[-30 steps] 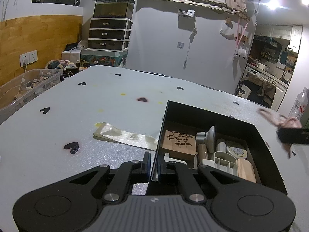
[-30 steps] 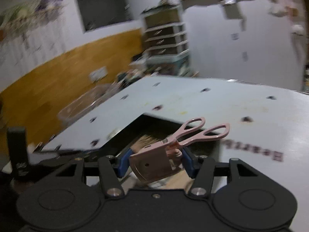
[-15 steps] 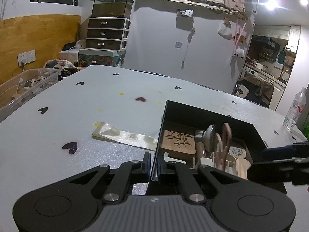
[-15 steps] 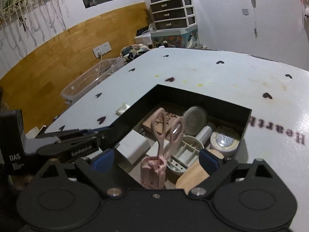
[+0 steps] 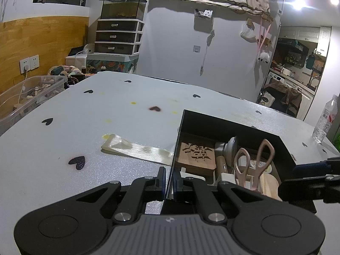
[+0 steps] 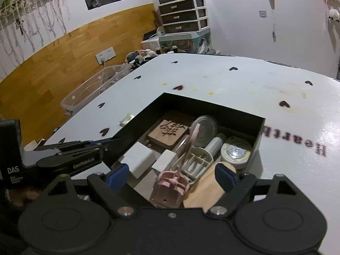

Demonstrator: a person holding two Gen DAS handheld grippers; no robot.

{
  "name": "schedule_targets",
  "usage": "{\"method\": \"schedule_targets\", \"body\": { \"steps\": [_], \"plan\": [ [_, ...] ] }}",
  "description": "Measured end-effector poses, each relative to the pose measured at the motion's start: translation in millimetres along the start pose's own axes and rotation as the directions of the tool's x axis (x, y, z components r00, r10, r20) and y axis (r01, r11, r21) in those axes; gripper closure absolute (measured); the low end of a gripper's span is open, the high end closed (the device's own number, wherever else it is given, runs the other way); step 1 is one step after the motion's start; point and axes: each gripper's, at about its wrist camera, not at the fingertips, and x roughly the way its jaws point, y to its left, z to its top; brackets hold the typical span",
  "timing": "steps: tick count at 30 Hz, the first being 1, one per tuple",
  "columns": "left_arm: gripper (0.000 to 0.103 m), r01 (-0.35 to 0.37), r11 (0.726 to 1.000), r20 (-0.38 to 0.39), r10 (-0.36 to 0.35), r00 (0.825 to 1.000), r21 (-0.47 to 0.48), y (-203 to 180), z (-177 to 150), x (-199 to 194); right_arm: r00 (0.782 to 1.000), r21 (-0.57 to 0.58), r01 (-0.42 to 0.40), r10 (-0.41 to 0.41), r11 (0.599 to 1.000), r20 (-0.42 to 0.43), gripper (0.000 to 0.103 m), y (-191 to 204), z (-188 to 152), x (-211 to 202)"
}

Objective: Organize rigid objects

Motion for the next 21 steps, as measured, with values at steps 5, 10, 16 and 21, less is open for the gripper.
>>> {"method": "schedule_targets", "body": {
  "steps": [5,10,16,21],
  "plan": [
    [0.097,0.0,1.0,0.0,0.0,1.0,0.001,0.0,0.0,0.0,1.0,0.013,0.005,-0.005,1.0,0.005,0.016,-4.0,-0.8,-1.8],
    [0.097,-0.001,1.0,-0.001,0.001,1.0,0.001,-0.1,0.0,-0.1,1.0,0.015,0.014,-0.014,1.0,0.024,0.016,-5.2,-0.9,-6.2],
    [0.097,-0.001,1.0,-0.001,0.001,1.0,0.002,0.4,-0.3,0.0,0.996,0.018,0.03,-0.032,0.999,0.089,0.016,-5.3,-2.0,-21.2],
    [0.097,-0.005,1.0,-0.003,0.005,1.0,0.012,2.6,-0.9,-2.3,0.989,0.047,0.051,-0.057,0.998,0.139,0.015,-7.9,-8.6,-34.6]
  ]
}}
